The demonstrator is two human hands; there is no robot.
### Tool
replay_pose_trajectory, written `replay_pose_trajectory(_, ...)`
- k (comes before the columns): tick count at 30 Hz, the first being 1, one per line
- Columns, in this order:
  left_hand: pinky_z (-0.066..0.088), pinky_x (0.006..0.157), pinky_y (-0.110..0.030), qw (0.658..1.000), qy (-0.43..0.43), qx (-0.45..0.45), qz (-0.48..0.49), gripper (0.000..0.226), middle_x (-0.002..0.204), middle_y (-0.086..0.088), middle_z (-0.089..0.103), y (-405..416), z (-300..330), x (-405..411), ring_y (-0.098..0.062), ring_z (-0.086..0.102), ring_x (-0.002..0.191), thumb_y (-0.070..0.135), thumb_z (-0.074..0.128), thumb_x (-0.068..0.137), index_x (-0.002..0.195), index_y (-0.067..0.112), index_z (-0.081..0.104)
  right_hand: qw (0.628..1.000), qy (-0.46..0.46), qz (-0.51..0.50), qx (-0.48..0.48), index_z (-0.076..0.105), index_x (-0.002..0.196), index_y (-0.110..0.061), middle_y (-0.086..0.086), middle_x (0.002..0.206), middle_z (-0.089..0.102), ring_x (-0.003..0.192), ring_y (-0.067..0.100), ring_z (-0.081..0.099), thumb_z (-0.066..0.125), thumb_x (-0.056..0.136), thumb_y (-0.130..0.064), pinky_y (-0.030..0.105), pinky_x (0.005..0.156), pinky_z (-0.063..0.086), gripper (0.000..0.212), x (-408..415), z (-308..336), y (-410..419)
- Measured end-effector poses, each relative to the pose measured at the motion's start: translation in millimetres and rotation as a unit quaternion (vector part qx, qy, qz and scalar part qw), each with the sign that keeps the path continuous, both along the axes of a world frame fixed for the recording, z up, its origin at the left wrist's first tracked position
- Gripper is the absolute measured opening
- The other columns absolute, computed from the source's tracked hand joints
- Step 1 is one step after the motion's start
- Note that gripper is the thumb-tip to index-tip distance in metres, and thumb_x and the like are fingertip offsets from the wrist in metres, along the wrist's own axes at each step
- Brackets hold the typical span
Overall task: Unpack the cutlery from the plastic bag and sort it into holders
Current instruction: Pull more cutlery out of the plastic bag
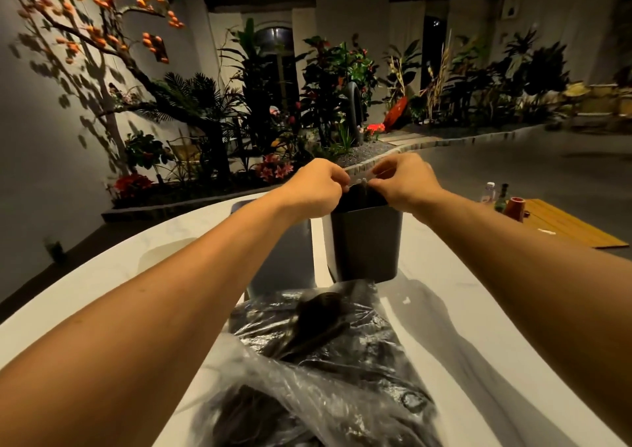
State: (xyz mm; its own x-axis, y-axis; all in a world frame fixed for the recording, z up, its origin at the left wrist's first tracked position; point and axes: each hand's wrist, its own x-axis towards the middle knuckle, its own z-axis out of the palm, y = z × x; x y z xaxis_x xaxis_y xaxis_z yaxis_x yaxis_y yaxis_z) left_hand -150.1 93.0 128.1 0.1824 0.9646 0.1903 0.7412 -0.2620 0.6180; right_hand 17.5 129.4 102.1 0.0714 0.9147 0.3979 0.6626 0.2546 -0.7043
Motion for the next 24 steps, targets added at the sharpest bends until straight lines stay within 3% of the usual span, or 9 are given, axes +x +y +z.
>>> replay_pose_trajectory(6,0.054,0.099,-0.04,0.999,-0.044,0.025,0.003,0.053,0.115,-0.009,0.069,-19.9,7.3,-8.1,-0.022,0.064,0.11,-0.016,0.033,0.089,0.125,0.006,0.064,0.997,0.059,0.001,0.041,0.072,0.096,-0.018,0.001,0.093,0.07,0.092,0.016,0.065,0.064,0.093,-0.017,0.033,0.082,0.055,0.009,-0.9,19.5,-26.3)
replay_pose_trajectory(11,0.057,0.088,-0.034,0.996,-0.072,0.042,-0.011,0.041,0.103,-0.005,0.071,-59.3,9.6,-10.0,-0.02,0.068,0.101,-0.008,0.036,0.095,0.103,0.017,0.068,0.992,0.092,0.089,0.012,0.068,0.096,-0.017,0.003,0.089,0.068,0.081,0.014,0.064,0.061,0.096,-0.021,0.023,0.06,0.048,0.008,-11.9,28.0,-79.8)
replay_pose_trajectory(13,0.058,0.082,-0.031,0.995,-0.082,0.053,0.0,0.034,0.098,-0.005,0.072,-79.7,10.9,-12.7,-0.018,0.07,0.093,0.001,0.039,0.101,0.106,0.014,0.069,0.988,0.093,0.12,-0.012,0.068,0.099,-0.013,0.004,0.088,0.069,0.077,0.013,0.065,0.061,0.097,-0.021,0.02,0.055,0.048,0.011,-14.9,28.1,-102.8)
replay_pose_trajectory(20,0.055,0.06,-0.026,0.992,-0.105,0.064,0.031,0.025,0.084,-0.008,0.072,-161.8,9.1,-27.9,-0.015,0.07,0.069,0.011,0.045,0.104,0.1,0.007,0.068,0.969,0.114,0.206,-0.07,0.066,0.096,-0.004,0.014,0.086,0.071,0.078,0.024,0.071,0.056,0.1,-0.017,0.029,0.064,0.061,0.017,-26.1,36.5,-180.4)
replay_pose_trajectory(22,0.054,0.054,-0.024,0.992,-0.095,0.065,0.045,0.024,0.075,-0.007,0.072,-182.5,4.4,-33.0,-0.013,0.068,0.059,0.011,0.046,0.103,0.096,0.005,0.068,0.954,0.13,0.244,-0.115,0.065,0.096,0.0,0.017,0.085,0.07,0.077,0.028,0.072,0.054,0.099,-0.012,0.035,0.07,0.063,0.018,-31.0,36.5,-200.5)
replay_pose_trajectory(24,0.053,0.048,-0.024,0.994,-0.088,0.043,0.051,0.026,0.072,-0.011,0.071,-204.5,-2.7,-38.5,-0.014,0.066,0.053,0.008,0.043,0.102,0.094,0.001,0.067,0.93,0.11,0.29,-0.198,0.064,0.101,0.006,0.019,0.087,0.071,0.077,0.027,0.073,0.053,0.097,-0.008,0.033,0.068,0.062,0.018,-37.5,30.0,-220.7)
